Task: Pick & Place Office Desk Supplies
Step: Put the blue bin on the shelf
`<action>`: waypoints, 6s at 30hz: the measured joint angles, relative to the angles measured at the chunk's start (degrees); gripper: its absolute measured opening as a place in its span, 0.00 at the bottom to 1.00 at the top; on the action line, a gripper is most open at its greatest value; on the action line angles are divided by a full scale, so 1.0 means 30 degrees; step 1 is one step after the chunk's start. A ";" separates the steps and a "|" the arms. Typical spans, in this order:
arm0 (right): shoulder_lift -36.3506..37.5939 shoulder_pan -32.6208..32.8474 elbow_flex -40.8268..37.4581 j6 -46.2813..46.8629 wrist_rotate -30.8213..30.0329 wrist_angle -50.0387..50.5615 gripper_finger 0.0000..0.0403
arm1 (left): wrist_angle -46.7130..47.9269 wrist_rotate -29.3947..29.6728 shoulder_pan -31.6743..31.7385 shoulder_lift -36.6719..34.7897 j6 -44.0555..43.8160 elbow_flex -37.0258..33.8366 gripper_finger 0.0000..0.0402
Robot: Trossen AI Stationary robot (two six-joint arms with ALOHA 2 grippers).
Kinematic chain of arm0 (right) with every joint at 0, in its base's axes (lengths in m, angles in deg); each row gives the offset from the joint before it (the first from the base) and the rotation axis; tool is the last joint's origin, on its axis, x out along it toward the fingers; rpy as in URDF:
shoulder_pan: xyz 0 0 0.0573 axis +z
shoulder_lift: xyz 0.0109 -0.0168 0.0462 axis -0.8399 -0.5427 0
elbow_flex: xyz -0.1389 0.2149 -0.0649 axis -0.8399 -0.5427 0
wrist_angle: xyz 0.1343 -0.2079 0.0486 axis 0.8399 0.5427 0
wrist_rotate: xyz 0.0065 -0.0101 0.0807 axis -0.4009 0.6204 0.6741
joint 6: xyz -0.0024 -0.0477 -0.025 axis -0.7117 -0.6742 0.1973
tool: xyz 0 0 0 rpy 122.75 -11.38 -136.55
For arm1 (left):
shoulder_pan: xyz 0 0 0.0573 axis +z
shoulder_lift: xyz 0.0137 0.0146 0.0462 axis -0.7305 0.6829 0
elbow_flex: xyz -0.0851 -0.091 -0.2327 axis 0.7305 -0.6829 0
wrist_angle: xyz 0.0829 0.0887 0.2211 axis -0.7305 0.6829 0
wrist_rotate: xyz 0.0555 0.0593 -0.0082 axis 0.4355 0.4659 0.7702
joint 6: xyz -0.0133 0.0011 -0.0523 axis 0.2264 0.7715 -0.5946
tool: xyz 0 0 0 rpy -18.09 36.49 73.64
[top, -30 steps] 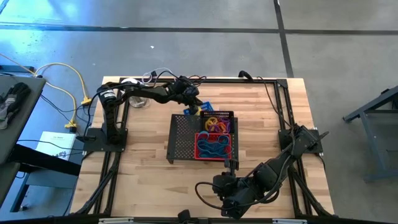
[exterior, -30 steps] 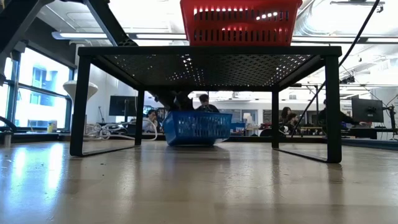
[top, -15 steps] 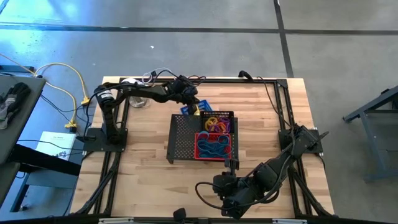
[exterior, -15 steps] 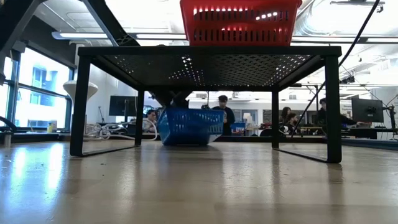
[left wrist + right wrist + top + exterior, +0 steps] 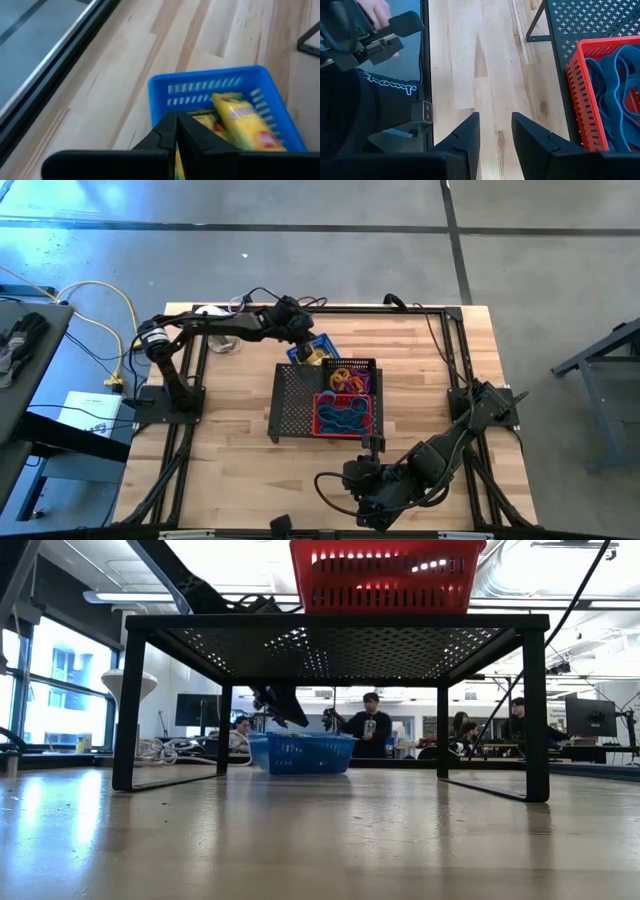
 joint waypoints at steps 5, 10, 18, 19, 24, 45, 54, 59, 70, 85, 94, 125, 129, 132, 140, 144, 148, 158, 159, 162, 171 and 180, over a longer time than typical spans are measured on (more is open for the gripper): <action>0.0000 0.0000 0.0000 0.0000 0.0004 0.0007 0.25 | 0.1161 0.0029 0.0436 -0.0044 -0.0006 0.0000 0.01; 0.0000 0.0000 0.0000 0.0000 0.0007 0.0014 0.25 | 0.1825 -0.0239 0.0910 -0.0044 -0.0506 0.0001 0.01; 0.0000 0.0000 0.0000 0.0000 0.0007 0.0015 0.25 | 0.1735 -0.1086 0.1103 -0.0044 -0.0175 0.0007 0.05; 0.0000 0.0000 0.0000 0.0000 0.0007 0.0015 0.25 | 0.1721 -0.1086 0.1069 -0.0044 0.0021 0.0007 0.07; 0.0000 0.0000 0.0000 -0.0367 0.0003 0.0022 0.25 | 0.1609 -0.1093 0.0723 -0.0044 0.0809 0.0006 0.21; 0.0000 0.0000 0.0000 -0.0430 -0.0001 -0.0069 0.25 | 0.0903 -0.2373 0.0798 0.0821 0.0126 0.0029 0.35; 0.0000 0.0005 0.0000 -0.0377 -0.0001 -0.0138 0.25 | 0.0336 -0.2185 0.0992 0.1085 0.0067 0.0029 0.35; 0.0000 0.0007 0.0000 -0.0444 -0.0001 -0.0131 0.25 | 0.0306 -0.2199 0.0914 0.1085 0.0067 0.0029 0.35; 0.0000 0.0002 0.0000 -0.0503 -0.0001 -0.0082 0.25 | -0.0268 -0.2029 0.0868 0.0897 0.1056 0.0015 0.35; 0.0000 0.0000 0.0000 -0.0517 -0.0503 0.0109 0.25 | -0.0524 -0.0656 0.1246 0.0930 0.1314 0.0022 0.35; 0.0000 0.0000 0.0007 -0.0517 -0.0503 0.0084 0.25 | 0.0007 -0.1375 0.1195 0.1657 0.1204 0.0015 0.35; 0.0000 0.0000 0.0007 -0.0510 -0.0503 0.0022 0.25 | 0.0805 -0.1629 0.1289 0.0692 -0.0006 0.0000 0.01; 0.0000 0.0000 0.0007 -0.0510 -0.0503 0.0018 0.25 | 0.1222 -0.1603 0.1490 0.0017 -0.0381 0.0000 0.01; 0.0000 0.0000 0.0007 -0.0510 -0.0503 0.0022 0.25 | 0.1813 -0.1718 0.1734 -0.0302 -0.0738 0.0000 0.01; 0.0000 0.0000 0.0007 -0.0457 -0.0503 0.0015 0.25 | 0.2043 -0.1580 0.3148 -0.0934 -0.1566 0.0000 0.00; 0.0000 0.0000 0.0007 -0.0437 -0.0503 0.0015 0.25 | 0.2055 -0.1574 0.3871 -0.1682 -0.1897 0.0000 0.00; 0.0000 0.0000 0.0007 -0.0453 -0.0503 0.0007 0.25 | 0.2524 -0.1375 0.4343 -0.2951 -0.2031 0.0000 0.00; 0.0000 0.0000 0.0007 -0.0627 -0.0503 0.0015 0.25 | 0.4605 0.1576 0.4365 -0.7000 -0.1373 0.0393 0.00; 0.0000 0.0000 0.0007 -0.0628 -0.0503 0.0015 0.25 | 0.5208 0.1963 0.4365 -0.7314 -0.1522 0.0578 0.00; 0.0000 0.0000 0.0007 -0.0656 -0.0503 0.0015 0.25 | 0.7683 0.2357 0.4376 -0.8037 -0.2817 0.1413 0.00; 0.0000 0.0000 0.0007 -0.2335 -0.0597 0.0015 0.25 | 1.4774 0.2220 0.3188 -0.9942 -0.9454 0.3206 0.00; 0.0000 0.0000 0.0007 -0.2916 -0.2723 0.0015 0.25 | 1.7018 0.6696 -0.3106 -1.1027 -1.7550 0.3133 0.01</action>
